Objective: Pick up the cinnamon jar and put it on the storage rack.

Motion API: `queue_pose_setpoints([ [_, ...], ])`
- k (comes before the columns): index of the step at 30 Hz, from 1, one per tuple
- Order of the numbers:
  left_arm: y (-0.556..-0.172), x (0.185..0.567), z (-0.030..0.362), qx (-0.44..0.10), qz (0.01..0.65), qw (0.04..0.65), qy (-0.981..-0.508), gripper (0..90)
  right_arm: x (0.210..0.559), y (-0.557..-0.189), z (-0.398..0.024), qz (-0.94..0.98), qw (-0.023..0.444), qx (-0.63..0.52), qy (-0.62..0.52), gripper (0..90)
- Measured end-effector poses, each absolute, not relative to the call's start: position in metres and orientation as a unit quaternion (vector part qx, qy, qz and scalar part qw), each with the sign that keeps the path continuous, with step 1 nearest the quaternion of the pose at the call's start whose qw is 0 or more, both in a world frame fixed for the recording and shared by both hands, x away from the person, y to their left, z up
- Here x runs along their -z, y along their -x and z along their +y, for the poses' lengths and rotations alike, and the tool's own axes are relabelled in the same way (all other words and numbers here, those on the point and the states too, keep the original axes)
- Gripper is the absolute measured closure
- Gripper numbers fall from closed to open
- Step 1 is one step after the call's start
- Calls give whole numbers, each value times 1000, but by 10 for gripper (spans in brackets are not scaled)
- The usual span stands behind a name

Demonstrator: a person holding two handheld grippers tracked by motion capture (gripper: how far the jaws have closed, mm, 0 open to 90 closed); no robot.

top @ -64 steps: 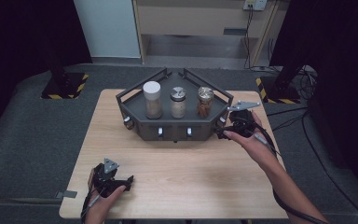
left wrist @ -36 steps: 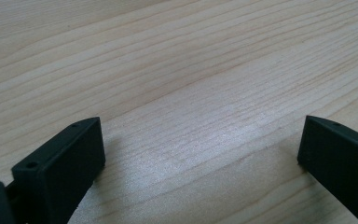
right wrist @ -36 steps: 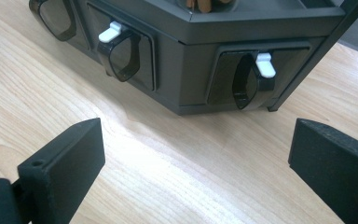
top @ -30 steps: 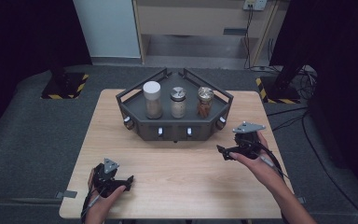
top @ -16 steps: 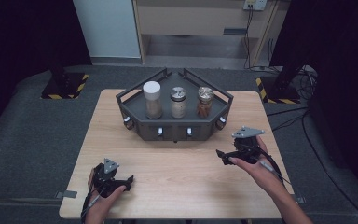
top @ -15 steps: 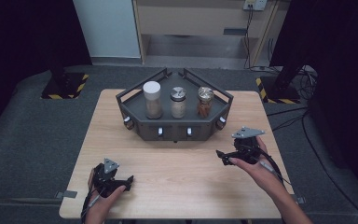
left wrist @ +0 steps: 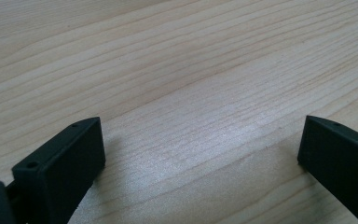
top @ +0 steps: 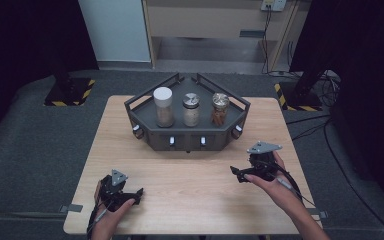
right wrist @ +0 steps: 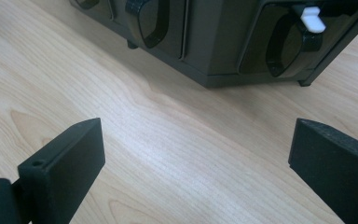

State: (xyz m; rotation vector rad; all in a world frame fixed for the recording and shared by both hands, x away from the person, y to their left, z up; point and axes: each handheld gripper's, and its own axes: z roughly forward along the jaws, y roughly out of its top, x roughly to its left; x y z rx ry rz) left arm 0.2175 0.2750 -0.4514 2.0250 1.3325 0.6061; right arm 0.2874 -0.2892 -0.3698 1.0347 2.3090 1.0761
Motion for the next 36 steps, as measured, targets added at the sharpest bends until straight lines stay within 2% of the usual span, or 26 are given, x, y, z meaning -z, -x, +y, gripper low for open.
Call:
queue_pose_setpoints([
  [36,-217,451,275,-231,506,316,-769,0,404,-273,-271,837,163,-382,-357,37],
])
